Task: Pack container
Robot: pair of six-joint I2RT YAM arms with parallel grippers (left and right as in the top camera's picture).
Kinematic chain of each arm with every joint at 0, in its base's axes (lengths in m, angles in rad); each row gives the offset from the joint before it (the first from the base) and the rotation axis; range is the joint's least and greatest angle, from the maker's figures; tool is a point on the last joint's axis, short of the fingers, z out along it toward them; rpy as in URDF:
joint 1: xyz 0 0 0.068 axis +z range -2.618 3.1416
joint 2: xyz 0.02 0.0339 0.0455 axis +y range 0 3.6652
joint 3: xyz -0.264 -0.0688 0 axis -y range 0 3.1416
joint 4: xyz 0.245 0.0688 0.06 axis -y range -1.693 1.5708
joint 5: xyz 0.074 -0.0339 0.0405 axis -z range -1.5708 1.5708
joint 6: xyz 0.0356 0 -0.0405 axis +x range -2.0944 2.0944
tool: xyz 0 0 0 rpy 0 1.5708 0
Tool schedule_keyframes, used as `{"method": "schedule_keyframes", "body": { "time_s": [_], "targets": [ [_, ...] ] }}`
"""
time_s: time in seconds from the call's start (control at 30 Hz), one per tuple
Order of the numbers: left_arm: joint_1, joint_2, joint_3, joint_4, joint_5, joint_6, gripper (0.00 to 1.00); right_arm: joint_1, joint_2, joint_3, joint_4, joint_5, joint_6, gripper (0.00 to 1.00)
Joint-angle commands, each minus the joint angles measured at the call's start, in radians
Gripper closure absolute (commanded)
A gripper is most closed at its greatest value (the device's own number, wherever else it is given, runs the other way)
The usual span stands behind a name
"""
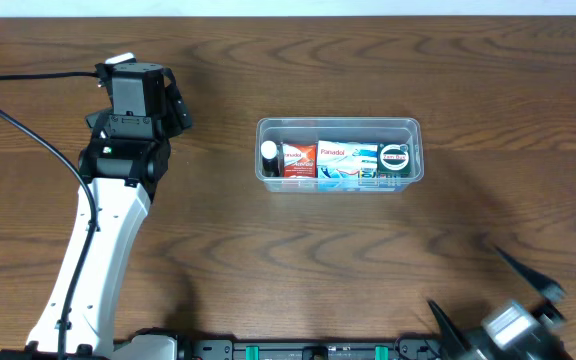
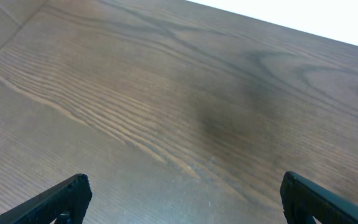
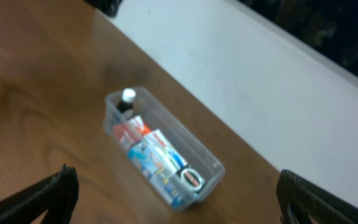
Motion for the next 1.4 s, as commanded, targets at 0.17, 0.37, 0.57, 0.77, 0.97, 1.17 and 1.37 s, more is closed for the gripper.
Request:
{"method": "schedule_keyframes", "body": {
  "time_s": [0.17,0.37,0.57,0.77,0.97,1.17,1.37],
  "targets": [
    [0.004,-0.005,0.022,0.001,-0.013,0.005,0.02,-0.031,-0.127,-0.497,0.486,-0.026,-0.055,0.01],
    [0.004,-0.005,0.022,0.001,-0.013,0.005,0.02,-0.097,-0.137,-0.739,0.825,-0.048,0.092,0.01],
    [0.004,-0.005,0.022,0.001,-0.013,0.005,0.02,-0.147,-0.178,-0.856,0.953,0.09,0.406,0.01],
    [0.004,-0.005,0.022,0.001,-0.013,0.005,0.02,-0.154,-0.18,-0.908,0.978,0.169,0.409,0.01],
    [0.004,-0.005,0.022,0.001,-0.013,0.005,0.02,-0.153,-0.18,-0.934,0.931,0.185,0.345,0.01],
    [0.004,-0.005,0.022,0.001,-0.013,0.005,0.02,-0.153,-0.18,-0.934,0.912,0.187,0.258,0.01],
    [0.004,-0.005,0.022,0.001,-0.013,0.005,0.02,-0.153,-0.179,-0.934,0.913,0.186,0.244,0.01]
  ]
}}
